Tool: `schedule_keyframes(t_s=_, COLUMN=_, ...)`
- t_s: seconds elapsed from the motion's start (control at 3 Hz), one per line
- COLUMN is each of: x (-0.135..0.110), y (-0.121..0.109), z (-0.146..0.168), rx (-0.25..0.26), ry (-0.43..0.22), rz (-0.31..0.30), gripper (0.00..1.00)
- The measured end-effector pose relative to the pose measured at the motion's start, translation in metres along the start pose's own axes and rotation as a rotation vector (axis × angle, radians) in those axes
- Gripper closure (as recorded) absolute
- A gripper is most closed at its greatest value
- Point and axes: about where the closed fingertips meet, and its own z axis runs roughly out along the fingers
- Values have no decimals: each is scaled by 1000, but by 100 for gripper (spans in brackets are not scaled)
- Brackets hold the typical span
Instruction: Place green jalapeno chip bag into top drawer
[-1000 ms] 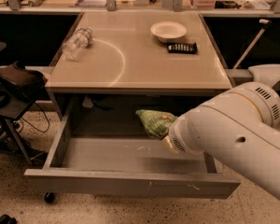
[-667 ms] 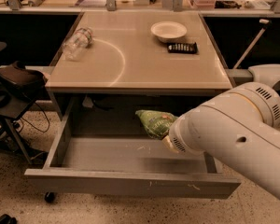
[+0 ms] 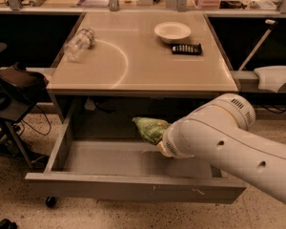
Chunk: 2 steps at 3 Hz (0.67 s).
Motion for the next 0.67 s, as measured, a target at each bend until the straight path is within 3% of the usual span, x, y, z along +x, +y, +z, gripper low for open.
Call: schedule_keyframes(t_s=0.67, x=-4, y=8, z=108, rx=-89, ry=-2, rz=14, gripper=100)
